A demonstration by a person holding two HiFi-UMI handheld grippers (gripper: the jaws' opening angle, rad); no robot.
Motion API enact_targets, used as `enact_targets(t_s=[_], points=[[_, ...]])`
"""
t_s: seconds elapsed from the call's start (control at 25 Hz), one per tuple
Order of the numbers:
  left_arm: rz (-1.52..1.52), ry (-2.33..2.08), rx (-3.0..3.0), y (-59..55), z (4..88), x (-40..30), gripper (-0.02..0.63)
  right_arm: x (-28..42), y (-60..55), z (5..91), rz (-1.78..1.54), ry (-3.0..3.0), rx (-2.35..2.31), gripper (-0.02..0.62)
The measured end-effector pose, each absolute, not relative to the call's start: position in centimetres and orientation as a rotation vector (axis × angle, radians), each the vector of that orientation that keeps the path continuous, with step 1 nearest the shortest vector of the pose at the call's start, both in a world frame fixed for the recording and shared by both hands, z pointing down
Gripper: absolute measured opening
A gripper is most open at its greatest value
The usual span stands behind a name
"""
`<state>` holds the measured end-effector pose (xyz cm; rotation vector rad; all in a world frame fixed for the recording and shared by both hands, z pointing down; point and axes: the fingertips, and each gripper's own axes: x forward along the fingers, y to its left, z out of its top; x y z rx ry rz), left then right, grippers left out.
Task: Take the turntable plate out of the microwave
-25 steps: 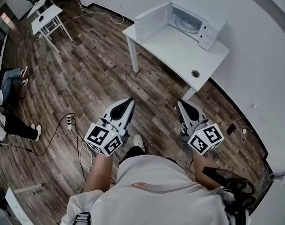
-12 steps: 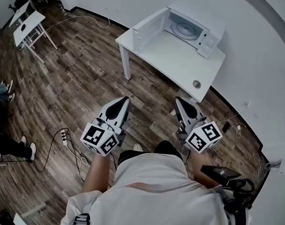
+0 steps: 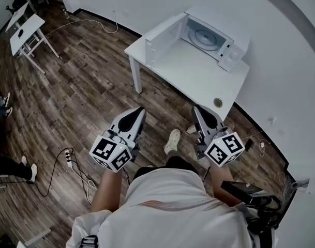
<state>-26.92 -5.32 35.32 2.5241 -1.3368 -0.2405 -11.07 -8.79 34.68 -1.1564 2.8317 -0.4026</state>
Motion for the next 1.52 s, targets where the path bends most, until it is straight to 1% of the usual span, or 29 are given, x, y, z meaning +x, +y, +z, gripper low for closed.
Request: enact_targets(t_s=[0.16,0.32,0.72,0.88,1.08,1.2,1.32,1.52], points=[[-0.218,-1.326,2.54,-9.5,35.3,-26.0,0.011,-10.2,-12.9,34.9,-0.409,2.806,-1.164,0.002],[-0.203,-1.301,2.563,-15.0,34.7,-24.0,0.011,-7.8,-18.2,34.8,-0.421,2.753,-1.209,0.002],[-0.113,-1.211,2.578,-32.0,35.5,-15.1,0.011,0.6,-34.7,36.9,-0.553,2.642,-1.283,0.002],[-0.079,-1.197,2.587,-38.1,35.5,-12.5,0.011,2.7,-40.9,37.8,-0.61,2.597,-1.282,0.003],[-0.064,-1.153,2.564,-44.2,36.5,-10.3,0.011,3.2,-46.1,39.0,-0.637,2.582,-1.28,0.002],[-0.155,-1.089,2.458,-47.3,37.9,-8.5,0.011,3.8,-47.7,40.4,-0.676,2.577,-1.28,0.002],[-0.19,-1.045,2.376,-51.3,40.6,-7.1,0.011,3.9,-50.1,42.8,-0.753,2.53,-1.3,0.003],[-0.201,-0.977,2.236,-56.1,45.4,-6.9,0.011,2.5,-53.7,46.9,-0.915,2.416,-1.331,0.003]])
